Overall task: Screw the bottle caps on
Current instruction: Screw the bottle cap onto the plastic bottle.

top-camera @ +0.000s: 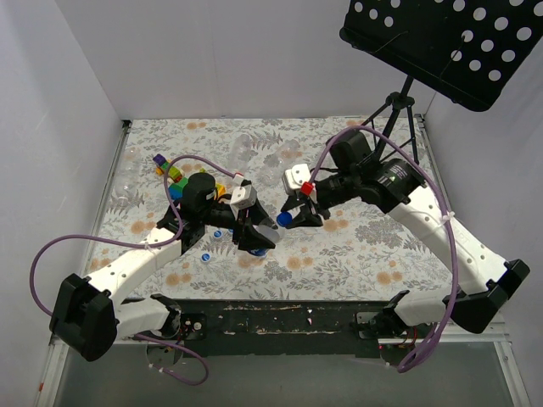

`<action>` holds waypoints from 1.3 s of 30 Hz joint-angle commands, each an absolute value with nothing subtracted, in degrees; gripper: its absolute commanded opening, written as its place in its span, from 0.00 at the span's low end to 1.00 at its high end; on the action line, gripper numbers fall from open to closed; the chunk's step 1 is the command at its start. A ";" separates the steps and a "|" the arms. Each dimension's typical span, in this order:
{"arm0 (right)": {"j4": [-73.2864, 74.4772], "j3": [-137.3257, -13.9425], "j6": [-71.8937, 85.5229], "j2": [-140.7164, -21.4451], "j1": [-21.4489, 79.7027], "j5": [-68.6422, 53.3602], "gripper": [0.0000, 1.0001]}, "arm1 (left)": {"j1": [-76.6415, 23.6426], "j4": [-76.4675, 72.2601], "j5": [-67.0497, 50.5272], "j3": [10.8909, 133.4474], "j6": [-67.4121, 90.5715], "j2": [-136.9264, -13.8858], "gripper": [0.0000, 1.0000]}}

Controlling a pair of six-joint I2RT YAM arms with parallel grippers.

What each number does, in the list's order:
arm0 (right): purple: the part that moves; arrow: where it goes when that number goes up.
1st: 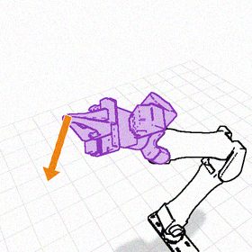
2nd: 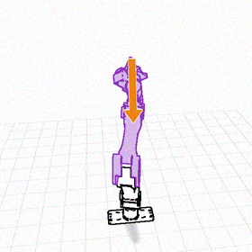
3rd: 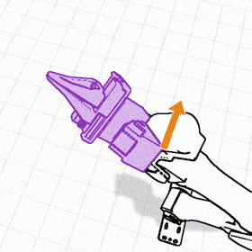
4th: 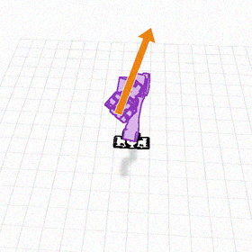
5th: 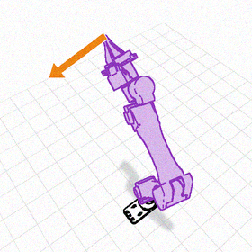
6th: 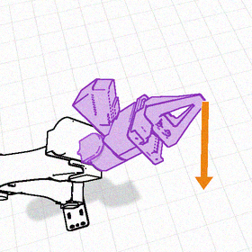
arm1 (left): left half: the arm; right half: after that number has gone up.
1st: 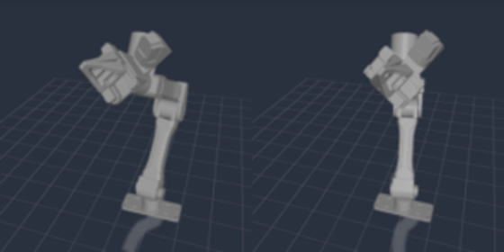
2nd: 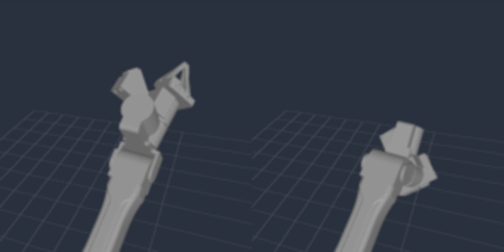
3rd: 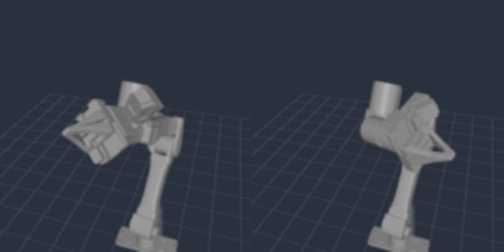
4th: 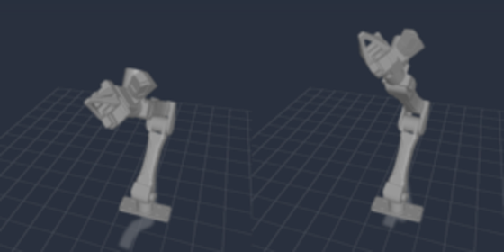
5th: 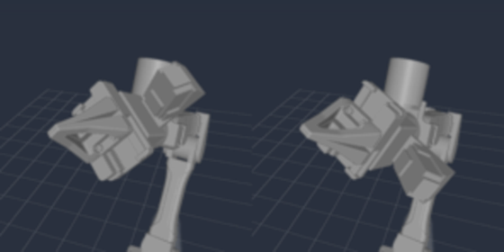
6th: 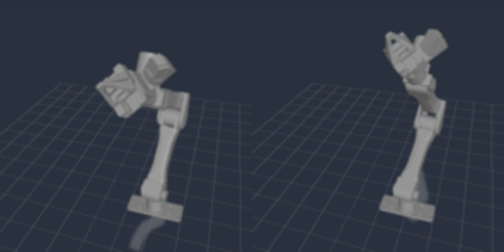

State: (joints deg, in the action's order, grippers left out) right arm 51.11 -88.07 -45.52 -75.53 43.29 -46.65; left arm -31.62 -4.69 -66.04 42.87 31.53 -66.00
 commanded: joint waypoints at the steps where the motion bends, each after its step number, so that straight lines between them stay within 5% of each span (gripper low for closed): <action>1: 52.47 -90.62 -46.14 -76.11 44.03 -47.55 0.44 | -31.29 -5.01 -67.59 44.47 30.59 -65.39 0.25; 9: 48.44 -88.69 -37.28 -75.76 44.47 -43.78 0.01 | -31.38 -5.27 -59.61 42.72 26.02 -62.85 0.24; 21: 31.22 -77.79 -4.70 -69.70 45.26 -27.62 0.01 | -41.91 -18.53 -19.73 31.57 17.85 -53.18 0.26; 30: 16.27 -62.15 26.78 -66.71 45.18 -16.61 0.01 | -57.91 -37.33 25.53 22.42 -3.21 -52.73 0.20; 39: 10.63 -58.97 32.00 -64.95 45.18 -16.96 0.02 | -61.61 -38.79 33.68 22.49 -8.19 -56.07 0.22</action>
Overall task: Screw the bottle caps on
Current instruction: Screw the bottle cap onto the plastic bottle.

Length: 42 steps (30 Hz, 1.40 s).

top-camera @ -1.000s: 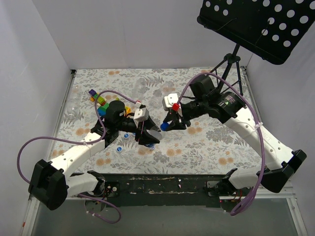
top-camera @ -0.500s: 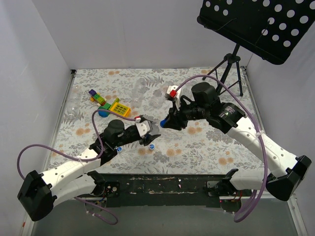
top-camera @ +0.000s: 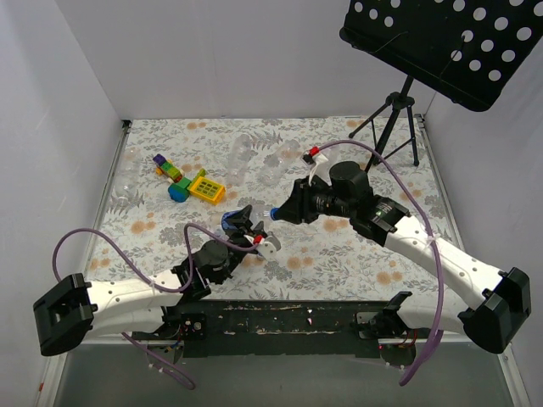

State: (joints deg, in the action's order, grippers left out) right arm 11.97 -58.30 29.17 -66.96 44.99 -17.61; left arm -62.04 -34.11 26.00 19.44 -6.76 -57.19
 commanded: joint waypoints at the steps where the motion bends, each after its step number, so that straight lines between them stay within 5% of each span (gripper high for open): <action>1: 10.72 -59.76 30.43 -64.17 45.18 -16.88 0.08 | -61.00 -33.37 31.14 23.98 -5.39 -55.81 0.22; 4: 10.98 -61.43 22.26 -61.88 45.18 -16.88 0.39 | -57.06 -22.80 21.66 28.55 4.81 -55.46 0.22; 7: 11.69 -61.61 17.07 -58.72 45.18 -14.25 0.48 | -50.83 -15.66 10.32 31.98 11.32 -55.11 0.22; 11: 13.44 -61.08 7.84 -54.41 45.18 -11.18 0.87 | -45.01 -9.59 -4.35 35.15 15.38 -54.93 0.22; 13: 14.50 -61.26 3.28 -52.65 45.18 -10.37 0.93 | -43.69 -7.66 -8.86 36.12 16.26 -55.02 0.23; 22: 30.03 -68.19 -26.33 -53.17 45.18 -27.48 0.93 | -41.49 -0.88 -30.74 40.34 18.01 -58.27 0.24; 31: 32.43 -68.38 -36.20 -54.84 45.18 -34.71 0.88 | -41.22 -0.79 -40.86 41.40 20.04 -60.03 0.25; 42: 35.69 -70.58 -39.20 -58.71 45.18 -37.53 0.62 | -41.04 -1.67 -45.88 41.92 21.71 -61.17 0.25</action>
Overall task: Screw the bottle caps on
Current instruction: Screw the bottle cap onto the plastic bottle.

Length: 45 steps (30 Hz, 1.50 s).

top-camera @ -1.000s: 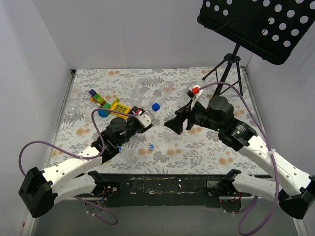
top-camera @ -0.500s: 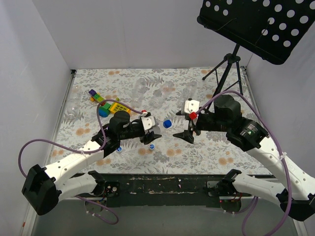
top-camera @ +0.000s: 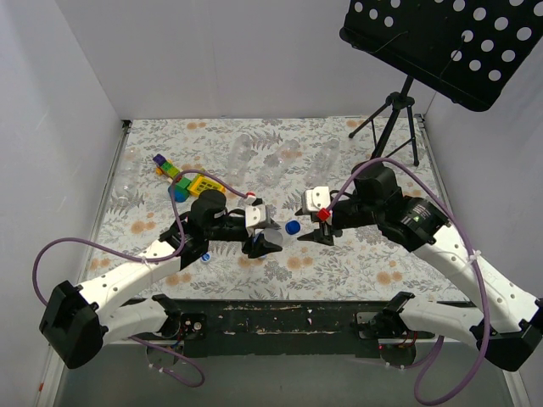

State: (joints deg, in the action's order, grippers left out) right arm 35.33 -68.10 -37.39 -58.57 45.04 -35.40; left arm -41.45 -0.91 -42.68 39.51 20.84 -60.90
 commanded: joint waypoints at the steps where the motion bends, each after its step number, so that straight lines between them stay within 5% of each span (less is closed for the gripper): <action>1: 35.51 -70.49 -39.20 -58.80 45.26 -37.62 0.61 | -40.96 -1.67 -46.14 41.92 21.80 -61.26 0.25; 13: 35.77 -70.84 -39.64 -60.99 45.18 -38.58 0.48 | -40.52 -2.11 -48.96 42.27 22.59 -61.79 0.24; 20: 34.28 -71.10 -34.12 -62.05 45.26 -37.97 0.32 | -40.34 -3.42 -45.72 41.23 21.45 -61.26 0.24; 28: 21.82 -66.02 -10.23 -61.97 45.18 -32.00 0.09 | -40.87 -11.51 -19.55 36.39 19.69 -57.92 0.24; 39: 4.57 -51.78 21.70 -59.15 45.18 -21.62 0.12 | -56.86 -21.69 24.22 29.80 2.39 -58.71 0.22; 45: 0.62 -49.13 25.49 -58.28 45.18 -20.74 0.20 | -57.92 -25.06 29.36 28.47 -2.03 -58.45 0.20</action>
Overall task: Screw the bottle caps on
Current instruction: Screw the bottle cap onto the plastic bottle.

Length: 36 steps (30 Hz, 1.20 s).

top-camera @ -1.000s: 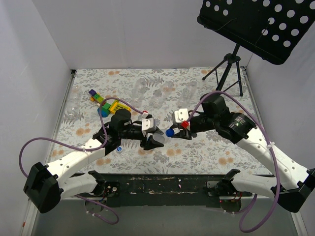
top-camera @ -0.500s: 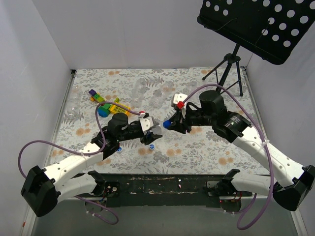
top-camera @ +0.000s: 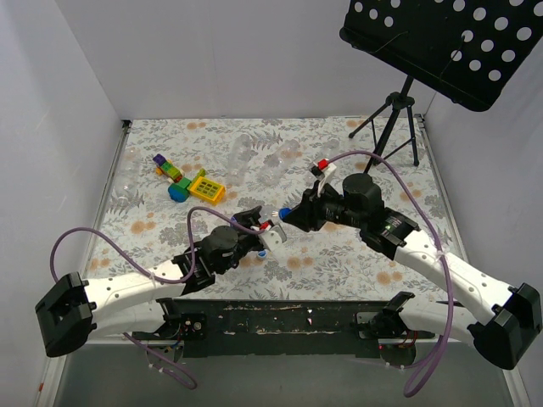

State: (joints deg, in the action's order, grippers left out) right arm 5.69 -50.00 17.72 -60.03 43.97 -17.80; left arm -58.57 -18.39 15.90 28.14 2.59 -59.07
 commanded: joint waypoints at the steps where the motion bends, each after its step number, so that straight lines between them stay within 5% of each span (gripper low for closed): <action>1: 0.62 -49.39 24.88 -57.92 45.18 -20.66 0.26 | -57.92 -24.09 28.31 28.82 -1.24 -58.10 0.21; 6: 5.51 -55.18 12.60 -55.55 45.18 -19.43 0.59 | -56.08 -15.75 14.89 31.46 6.49 -56.87 0.24; 10: 15.19 -61.95 -1.81 -54.32 45.18 -18.11 0.73 | -51.78 -8.37 -2.41 35.06 12.73 -57.48 0.25; 23: 31.54 -66.18 -32.94 -52.38 45.18 -30.58 0.73 | -44.74 -1.58 -40.24 41.22 19.77 -62.66 0.27; 36: 41.05 -71.28 -38.93 -58.09 45.18 -39.72 0.63 | -42.98 -1.41 -48.86 42.63 21.71 -64.69 0.27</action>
